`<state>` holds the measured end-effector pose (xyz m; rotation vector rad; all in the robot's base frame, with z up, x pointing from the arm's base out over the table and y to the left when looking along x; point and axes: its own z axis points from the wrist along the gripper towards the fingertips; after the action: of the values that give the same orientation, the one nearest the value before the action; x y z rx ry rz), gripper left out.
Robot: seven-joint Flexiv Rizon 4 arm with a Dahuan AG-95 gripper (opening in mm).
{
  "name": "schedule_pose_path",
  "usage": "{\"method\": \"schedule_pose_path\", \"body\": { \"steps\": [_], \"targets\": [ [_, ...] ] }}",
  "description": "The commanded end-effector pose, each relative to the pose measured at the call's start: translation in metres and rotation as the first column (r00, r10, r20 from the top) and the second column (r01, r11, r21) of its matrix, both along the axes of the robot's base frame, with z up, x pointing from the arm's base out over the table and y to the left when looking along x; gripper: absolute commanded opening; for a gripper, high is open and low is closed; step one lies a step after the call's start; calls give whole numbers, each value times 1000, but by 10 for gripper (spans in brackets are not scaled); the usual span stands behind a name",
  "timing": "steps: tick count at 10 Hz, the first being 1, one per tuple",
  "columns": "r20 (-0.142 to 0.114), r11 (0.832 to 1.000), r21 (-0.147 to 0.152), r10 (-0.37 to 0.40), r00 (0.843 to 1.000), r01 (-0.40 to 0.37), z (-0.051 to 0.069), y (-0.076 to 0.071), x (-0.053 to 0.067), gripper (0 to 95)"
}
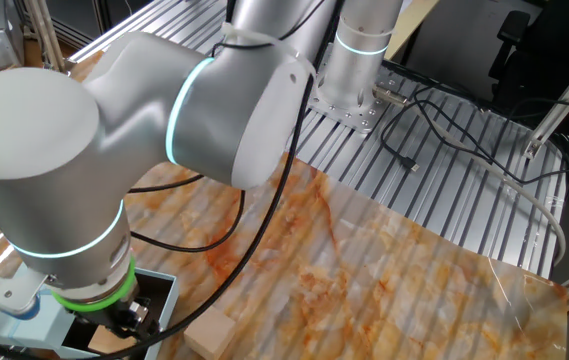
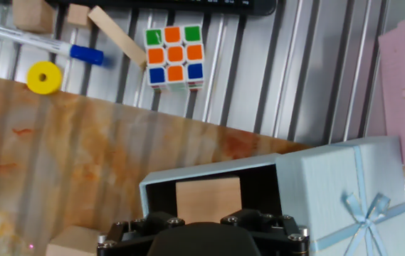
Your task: Take everything out of the gift box
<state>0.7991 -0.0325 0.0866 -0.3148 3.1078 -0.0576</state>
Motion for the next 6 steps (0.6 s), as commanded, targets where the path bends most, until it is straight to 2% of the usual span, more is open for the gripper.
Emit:
{"method": "schedule_pose_path", "body": {
  "steps": [1, 6],
  "targets": [
    [0, 1000, 1, 4, 1000, -4, -3, 0, 0, 760],
    [5, 1000, 8, 8, 1000, -8, -17, -4, 0, 760]
  ]
}}
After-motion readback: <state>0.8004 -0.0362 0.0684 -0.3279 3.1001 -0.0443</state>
